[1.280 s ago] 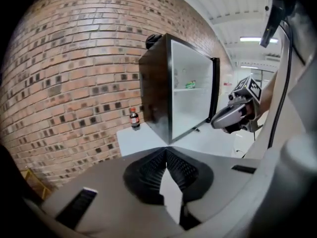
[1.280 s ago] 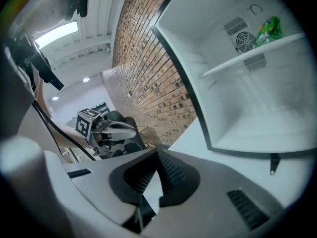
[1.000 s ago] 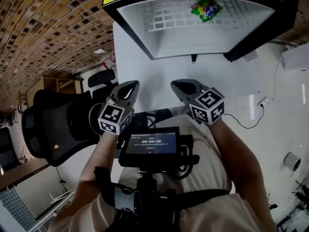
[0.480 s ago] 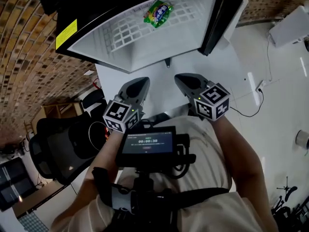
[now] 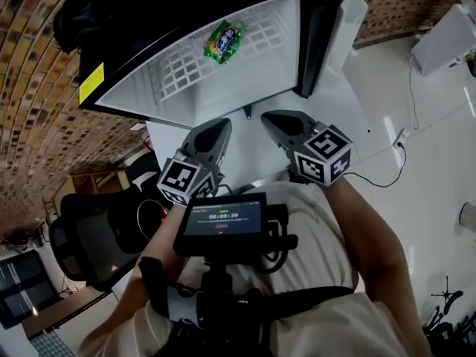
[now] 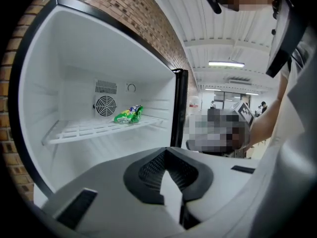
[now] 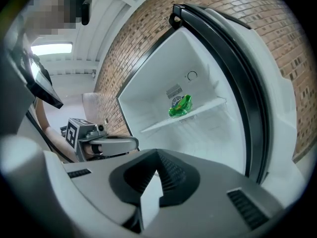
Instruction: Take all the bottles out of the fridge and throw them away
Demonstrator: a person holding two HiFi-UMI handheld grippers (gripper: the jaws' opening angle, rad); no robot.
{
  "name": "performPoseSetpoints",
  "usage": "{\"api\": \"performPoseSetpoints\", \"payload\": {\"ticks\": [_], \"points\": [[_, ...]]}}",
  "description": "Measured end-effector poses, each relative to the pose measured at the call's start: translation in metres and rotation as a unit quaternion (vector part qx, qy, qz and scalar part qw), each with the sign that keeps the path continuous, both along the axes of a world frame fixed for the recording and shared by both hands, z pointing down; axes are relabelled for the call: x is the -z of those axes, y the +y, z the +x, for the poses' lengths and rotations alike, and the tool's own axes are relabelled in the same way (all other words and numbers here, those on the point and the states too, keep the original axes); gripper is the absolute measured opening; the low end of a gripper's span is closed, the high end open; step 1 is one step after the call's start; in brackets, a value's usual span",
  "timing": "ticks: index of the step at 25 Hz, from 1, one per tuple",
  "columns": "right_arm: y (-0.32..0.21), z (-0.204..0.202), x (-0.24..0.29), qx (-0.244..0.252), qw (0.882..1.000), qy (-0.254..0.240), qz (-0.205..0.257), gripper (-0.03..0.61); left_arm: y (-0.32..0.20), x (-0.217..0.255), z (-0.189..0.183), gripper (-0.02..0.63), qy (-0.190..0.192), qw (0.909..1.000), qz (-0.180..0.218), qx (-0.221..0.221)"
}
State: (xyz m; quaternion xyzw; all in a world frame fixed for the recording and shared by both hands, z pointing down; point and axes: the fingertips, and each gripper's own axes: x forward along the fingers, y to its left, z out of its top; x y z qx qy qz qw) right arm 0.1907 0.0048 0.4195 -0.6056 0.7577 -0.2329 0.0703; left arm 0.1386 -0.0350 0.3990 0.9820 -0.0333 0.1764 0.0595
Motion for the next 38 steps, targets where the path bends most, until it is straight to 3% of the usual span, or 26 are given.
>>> {"api": "performPoseSetpoints", "payload": {"ticks": [5,20,27,33,37,38], "points": [[-0.002,0.004,0.001,0.008,1.0,0.005,0.0,0.002,-0.002,-0.006,-0.001,0.0,0.008,0.9993,-0.028,0.022],[-0.002,-0.004,-0.01,0.007,1.0,-0.007,-0.007,0.002,-0.005,-0.013,-0.01,0.0,-0.012,0.9993,-0.019,0.031],[-0.006,-0.008,-0.011,0.007,1.0,-0.007,-0.008,0.002,-0.005,-0.001,-0.006,0.006,0.006,0.9998,-0.009,0.014],[-0.009,-0.009,-0.015,0.01,1.0,-0.009,-0.01,0.002,-0.031,0.023,0.011,0.009,-0.031,0.9957,0.084,0.024],[-0.007,-0.008,-0.016,0.012,1.0,-0.014,-0.01,0.002,-0.063,0.049,0.039,0.011,-0.034,0.9863,0.157,0.036],[-0.007,-0.007,-0.016,0.011,1.0,-0.015,-0.009,0.002,-0.067,0.054,0.049,0.04,-0.038,0.9832,0.175,0.035]]}}
